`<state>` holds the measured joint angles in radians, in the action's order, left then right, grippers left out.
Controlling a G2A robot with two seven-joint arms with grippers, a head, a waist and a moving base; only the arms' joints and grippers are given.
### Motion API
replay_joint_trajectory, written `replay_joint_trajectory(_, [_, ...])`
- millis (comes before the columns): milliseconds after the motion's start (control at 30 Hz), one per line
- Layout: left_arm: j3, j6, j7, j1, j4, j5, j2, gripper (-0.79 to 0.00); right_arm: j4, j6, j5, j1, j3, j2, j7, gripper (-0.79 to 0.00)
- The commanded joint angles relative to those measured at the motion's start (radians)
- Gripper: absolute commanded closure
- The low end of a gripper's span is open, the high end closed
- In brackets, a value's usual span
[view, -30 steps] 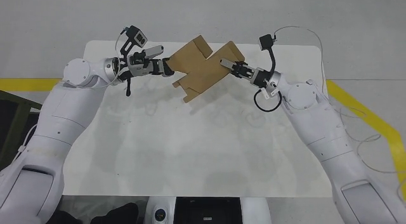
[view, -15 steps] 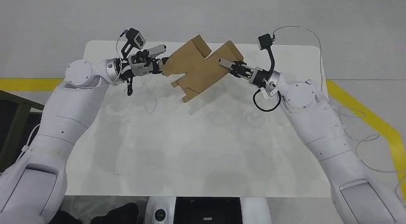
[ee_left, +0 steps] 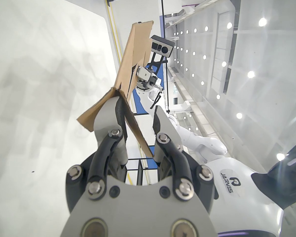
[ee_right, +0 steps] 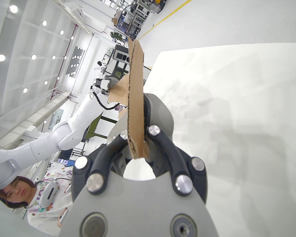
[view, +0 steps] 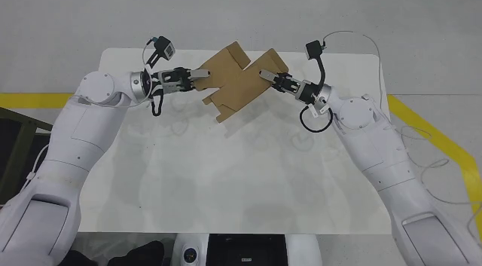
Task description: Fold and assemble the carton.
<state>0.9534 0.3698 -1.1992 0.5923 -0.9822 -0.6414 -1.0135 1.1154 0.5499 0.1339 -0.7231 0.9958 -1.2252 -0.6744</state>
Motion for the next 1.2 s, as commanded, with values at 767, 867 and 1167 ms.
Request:
replay_joint_trajectory(767, [0.052, -0.004, 0.008, 0.02, -0.037, 0.088, 0.002, 0.0, -0.024, 0.0, 0.016, -0.009, 0.022, -0.005, -0.047, -0.785])
replay_joint_trajectory(867, [0.069, 0.015, 0.002, 0.018, -0.048, 0.103, 0.005, 0.0, -0.032, 0.011, 0.018, -0.014, 0.043, 0.002, -0.076, -0.785])
replay_joint_trajectory(1167, [0.088, 0.084, -0.037, 0.02, -0.076, 0.197, 0.016, 0.0, 0.088, 0.063, 0.044, -0.076, 0.144, 0.042, -0.21, -0.785])
